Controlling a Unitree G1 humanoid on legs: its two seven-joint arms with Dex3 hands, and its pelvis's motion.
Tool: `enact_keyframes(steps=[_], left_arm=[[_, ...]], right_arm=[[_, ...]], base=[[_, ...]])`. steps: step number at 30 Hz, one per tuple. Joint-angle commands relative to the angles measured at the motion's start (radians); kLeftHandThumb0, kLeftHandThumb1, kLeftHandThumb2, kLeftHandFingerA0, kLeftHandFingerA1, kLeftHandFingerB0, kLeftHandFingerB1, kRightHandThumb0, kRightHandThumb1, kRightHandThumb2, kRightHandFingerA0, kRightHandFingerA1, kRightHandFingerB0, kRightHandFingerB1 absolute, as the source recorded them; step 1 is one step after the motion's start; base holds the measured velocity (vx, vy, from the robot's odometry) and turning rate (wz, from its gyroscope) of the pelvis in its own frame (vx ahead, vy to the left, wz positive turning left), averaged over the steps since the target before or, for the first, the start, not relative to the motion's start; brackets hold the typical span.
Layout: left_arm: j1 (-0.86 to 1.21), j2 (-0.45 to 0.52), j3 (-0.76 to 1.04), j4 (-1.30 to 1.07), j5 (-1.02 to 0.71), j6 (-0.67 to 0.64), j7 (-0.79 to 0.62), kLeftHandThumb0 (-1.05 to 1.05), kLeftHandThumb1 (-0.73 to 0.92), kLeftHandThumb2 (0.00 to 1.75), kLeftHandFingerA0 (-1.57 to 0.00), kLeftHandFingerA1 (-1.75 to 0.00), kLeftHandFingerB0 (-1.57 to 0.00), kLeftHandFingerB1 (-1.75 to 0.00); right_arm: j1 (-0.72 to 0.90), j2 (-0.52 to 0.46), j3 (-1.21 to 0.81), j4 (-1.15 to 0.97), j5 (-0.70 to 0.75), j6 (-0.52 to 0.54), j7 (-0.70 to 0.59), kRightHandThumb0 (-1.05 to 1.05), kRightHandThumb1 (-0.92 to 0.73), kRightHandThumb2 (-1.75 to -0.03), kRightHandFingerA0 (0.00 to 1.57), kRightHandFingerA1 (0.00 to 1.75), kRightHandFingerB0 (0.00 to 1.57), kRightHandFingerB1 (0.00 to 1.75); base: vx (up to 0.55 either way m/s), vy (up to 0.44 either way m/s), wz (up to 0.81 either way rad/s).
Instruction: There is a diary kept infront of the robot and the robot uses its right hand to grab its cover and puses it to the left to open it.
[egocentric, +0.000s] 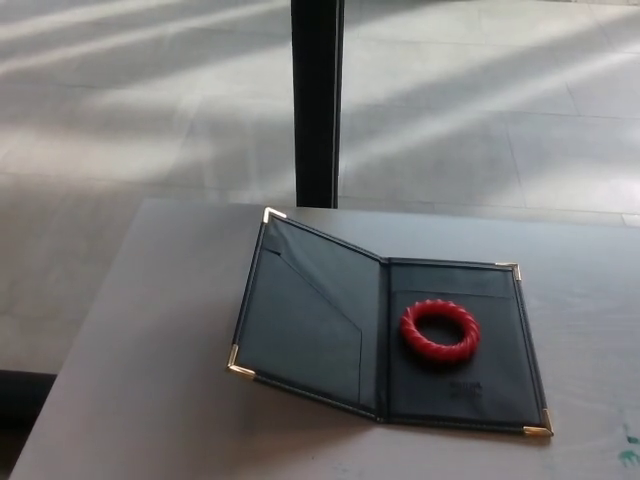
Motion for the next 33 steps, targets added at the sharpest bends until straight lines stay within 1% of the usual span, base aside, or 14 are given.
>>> enact_keyframes(steps=[1,2,3,6,7,25,26,27,28,29,30,31,32,33], left_arm=[[0.092,0.054,0.067,-0.118,-0.032,-0.010,0.008,-0.69,0.92,0.97,-0.27,-0.89,-0.21,-0.70],[0.095,0.053,0.067,-0.125,-0.030,-0.008,0.008,-0.69,0.92,0.97,-0.24,-1.03,-0.20,-0.77],[0.092,0.050,0.068,-0.124,-0.029,-0.009,0.010,-0.60,0.85,1.29,-0.40,-0.83,-0.14,-0.63],[0.094,0.044,0.073,-0.114,-0.028,-0.019,0.007,-0.59,0.85,1.29,-0.39,-0.82,-0.15,-0.63],[0.100,0.044,0.077,-0.112,-0.029,-0.025,0.001,-0.69,0.92,0.96,-0.27,-0.89,-0.21,-0.70],[0.128,0.027,0.112,-0.150,-0.030,-0.002,0.016,-0.69,0.92,0.97,-0.19,-1.11,-0.17,-0.80],[0.123,0.034,0.111,-0.129,-0.024,-0.012,0.010,-0.70,0.92,0.96,-0.22,-1.10,-0.17,-0.79],[0.119,0.036,0.113,-0.118,-0.024,-0.017,0.004,-0.69,0.92,0.96,-0.21,-1.09,-0.17,-0.79],[0.118,0.040,0.110,-0.105,-0.018,-0.026,-0.001,-0.64,0.88,1.29,-0.41,-0.86,-0.21,-0.69],[0.114,0.040,0.110,-0.103,-0.018,-0.027,-0.002,-0.64,0.88,1.29,-0.41,-0.86,-0.21,-0.69],[0.113,0.044,0.105,-0.094,-0.010,-0.026,-0.004,-0.68,0.92,0.98,-0.22,-1.06,-0.18,-0.82],[0.115,0.043,0.106,-0.094,-0.012,-0.028,-0.010,-0.64,0.88,1.29,-0.38,-0.83,-0.17,-0.66],[0.120,0.037,0.106,-0.108,-0.011,-0.027,-0.006,-0.69,0.92,0.98,-0.21,-1.08,-0.17,-0.79],[0.123,0.034,0.105,-0.113,-0.011,-0.025,-0.005,-0.70,0.92,0.98,-0.21,-1.06,-0.17,-0.77]], right_arm=[[0.226,0.141,-0.626,0.359,0.511,-0.306,-0.222,-0.65,-0.77,-0.63,0.81,0.75,0.73,0.55],[0.240,0.153,-0.644,0.390,0.510,-0.324,-0.249,-0.68,-0.81,-0.64,0.81,0.76,0.74,0.56],[0.249,0.161,-0.660,0.405,0.497,-0.324,-0.280,-0.67,-0.82,-0.64,0.81,0.73,0.73,0.56],[0.247,0.158,-0.682,0.432,0.512,-0.335,-0.272,-0.69,-0.82,-0.65,0.82,0.75,0.71,0.57],[0.247,0.150,-0.692,0.478,0.507,-0.342,-0.283,-0.66,-0.83,-0.65,0.79,0.73,0.68,0.56],[0.194,0.109,-0.772,0.913,0.603,-0.234,-0.187,-0.75,-0.85,-0.65,0.64,0.69,0.54,0.52],[0.174,0.109,-0.791,0.935,0.639,-0.192,-0.170,-0.71,-0.66,-1.01,0.64,0.78,0.55,0.64],[0.168,0.112,-0.793,0.934,0.648,-0.162,-0.162,-0.70,-0.69,-1.03,0.62,0.79,0.52,0.64],[0.166,0.123,-0.789,0.924,0.652,-0.137,-0.157,-0.71,-0.89,-0.67,0.61,0.79,0.54,0.56],[0.163,0.122,-0.789,0.925,0.655,-0.136,-0.156,-0.71,-0.89,-0.67,0.61,0.79,0.54,0.56],[0.166,0.129,-0.783,0.917,0.655,-0.131,-0.151,-0.71,-0.90,-0.67,0.61,0.81,0.53,0.56],[0.165,0.133,-0.780,0.908,0.655,-0.119,-0.158,-0.74,-0.90,-0.68,0.63,0.85,0.54,0.57],[0.160,0.130,-0.783,0.909,0.662,-0.102,-0.159,-0.72,-0.89,-0.67,0.63,0.87,0.57,0.59],[0.160,0.128,-0.782,0.910,0.667,-0.096,-0.154,-0.72,-0.89,-0.67,0.63,0.89,0.56,0.59]], base=[[0.00,0.000,0.00],[0.00,0.000,0.00],[0.00,0.000,0.00],[0.00,0.000,0.00],[0.00,0.000,0.00],[0.00,0.000,0.00],[0.00,0.000,0.00],[0.00,0.000,0.00],[0.00,0.000,0.00],[0.00,0.000,0.00],[0.00,0.000,0.00],[0.00,0.000,0.00],[0.00,0.000,0.00],[0.00,0.000,0.00]])
